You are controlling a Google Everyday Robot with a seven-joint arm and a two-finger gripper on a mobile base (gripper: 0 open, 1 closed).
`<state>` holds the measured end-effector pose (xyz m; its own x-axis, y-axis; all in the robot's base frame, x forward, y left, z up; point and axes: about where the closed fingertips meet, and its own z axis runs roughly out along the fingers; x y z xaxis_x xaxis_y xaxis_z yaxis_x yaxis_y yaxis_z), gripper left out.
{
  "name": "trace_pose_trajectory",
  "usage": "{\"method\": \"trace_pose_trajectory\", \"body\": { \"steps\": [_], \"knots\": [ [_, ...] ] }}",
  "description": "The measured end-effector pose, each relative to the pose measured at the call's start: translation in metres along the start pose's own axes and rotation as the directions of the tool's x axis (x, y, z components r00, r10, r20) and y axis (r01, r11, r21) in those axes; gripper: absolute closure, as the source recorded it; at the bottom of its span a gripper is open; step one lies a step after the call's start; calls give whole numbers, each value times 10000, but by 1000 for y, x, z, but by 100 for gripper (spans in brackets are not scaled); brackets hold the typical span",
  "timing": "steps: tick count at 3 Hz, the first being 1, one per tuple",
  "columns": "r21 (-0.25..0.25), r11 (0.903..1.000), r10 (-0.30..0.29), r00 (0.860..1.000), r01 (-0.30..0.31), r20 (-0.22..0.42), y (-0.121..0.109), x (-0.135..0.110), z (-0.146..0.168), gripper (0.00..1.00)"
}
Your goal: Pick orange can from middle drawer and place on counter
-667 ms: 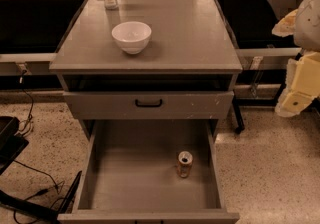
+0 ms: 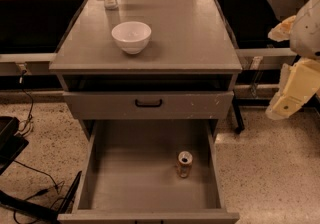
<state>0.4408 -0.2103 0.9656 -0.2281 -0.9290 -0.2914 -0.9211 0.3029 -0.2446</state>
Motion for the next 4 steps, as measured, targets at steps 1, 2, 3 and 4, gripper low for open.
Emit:
{"method": "trace_pose_trajectory", "body": {
  "steps": [1, 2, 3, 4],
  "knots": [
    [-520, 9973, 594, 9865, -520, 1526, 23, 4, 50, 0],
    [-1070, 9915, 1041, 9431, -737, 3157, 61, 8, 111, 0],
    [-1002, 9886, 1472, 8582, -1121, 4919, 78, -1, 155, 0],
    [-556, 9767, 1937, 7413, -2070, 6426, 64, -17, 176, 0]
  ]
}}
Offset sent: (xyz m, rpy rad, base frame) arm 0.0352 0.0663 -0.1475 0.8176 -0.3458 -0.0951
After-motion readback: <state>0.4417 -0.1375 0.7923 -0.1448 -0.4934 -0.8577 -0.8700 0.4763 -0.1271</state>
